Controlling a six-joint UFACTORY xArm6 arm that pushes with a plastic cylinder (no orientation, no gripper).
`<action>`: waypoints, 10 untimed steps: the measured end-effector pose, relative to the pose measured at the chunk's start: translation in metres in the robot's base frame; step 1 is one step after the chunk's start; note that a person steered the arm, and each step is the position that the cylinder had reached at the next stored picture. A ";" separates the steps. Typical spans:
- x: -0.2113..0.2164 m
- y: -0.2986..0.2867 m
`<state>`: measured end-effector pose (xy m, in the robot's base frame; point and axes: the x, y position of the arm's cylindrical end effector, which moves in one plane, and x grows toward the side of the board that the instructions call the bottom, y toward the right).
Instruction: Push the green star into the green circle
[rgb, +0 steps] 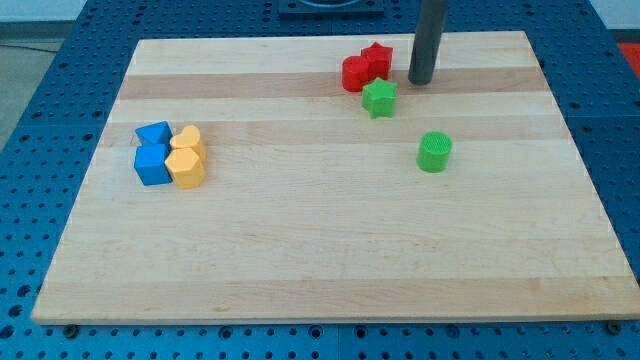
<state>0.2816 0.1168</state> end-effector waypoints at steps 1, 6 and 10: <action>-0.001 -0.017; 0.037 -0.095; 0.100 -0.033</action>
